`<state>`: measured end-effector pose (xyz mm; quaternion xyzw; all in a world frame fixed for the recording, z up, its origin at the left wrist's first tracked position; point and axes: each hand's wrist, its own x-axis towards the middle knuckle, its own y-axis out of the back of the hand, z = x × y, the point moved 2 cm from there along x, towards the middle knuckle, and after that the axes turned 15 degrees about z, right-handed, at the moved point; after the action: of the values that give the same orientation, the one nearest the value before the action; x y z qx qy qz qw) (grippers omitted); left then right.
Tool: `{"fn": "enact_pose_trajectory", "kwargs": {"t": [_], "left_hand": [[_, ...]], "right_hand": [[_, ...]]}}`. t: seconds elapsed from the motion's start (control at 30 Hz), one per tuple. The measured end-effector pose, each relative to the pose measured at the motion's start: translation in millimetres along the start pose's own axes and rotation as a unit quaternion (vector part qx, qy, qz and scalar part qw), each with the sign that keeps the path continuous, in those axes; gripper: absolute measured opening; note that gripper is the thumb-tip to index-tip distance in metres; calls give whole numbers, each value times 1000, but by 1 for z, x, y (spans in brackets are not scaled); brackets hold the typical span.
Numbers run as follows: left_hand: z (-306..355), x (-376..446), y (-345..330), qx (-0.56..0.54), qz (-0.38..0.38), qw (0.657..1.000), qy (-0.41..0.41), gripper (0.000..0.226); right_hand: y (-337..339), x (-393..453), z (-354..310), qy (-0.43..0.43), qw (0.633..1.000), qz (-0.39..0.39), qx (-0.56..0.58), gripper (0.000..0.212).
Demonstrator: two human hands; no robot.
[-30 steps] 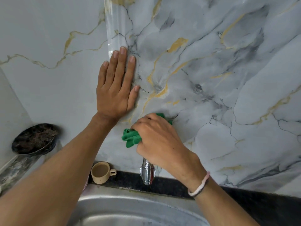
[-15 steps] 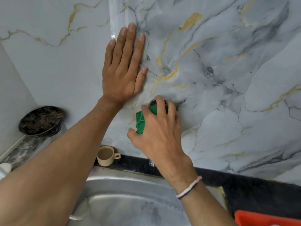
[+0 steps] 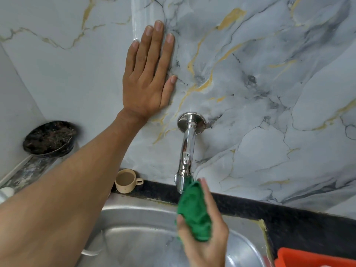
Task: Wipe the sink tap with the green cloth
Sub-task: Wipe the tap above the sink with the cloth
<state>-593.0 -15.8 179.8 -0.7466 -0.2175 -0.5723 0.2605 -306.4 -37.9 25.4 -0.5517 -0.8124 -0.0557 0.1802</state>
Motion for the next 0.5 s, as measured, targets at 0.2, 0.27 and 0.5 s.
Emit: {"fn": "enact_pose_trajectory", "kwargs": {"t": [0.2,0.27,0.5], "left_hand": [[0,0,0,-7,3,1000,0,65],[-1,-1,0,-6,3,1000,0,65],[-1,-4,-3,-5,10,1000,-11,66]], "right_hand": [[-22,80,4,-524,796,-50,298,87],[-51,111,-6,-524,777,-187,294,111],[-70,119,-5,-477,764,-325,288,121]]}}
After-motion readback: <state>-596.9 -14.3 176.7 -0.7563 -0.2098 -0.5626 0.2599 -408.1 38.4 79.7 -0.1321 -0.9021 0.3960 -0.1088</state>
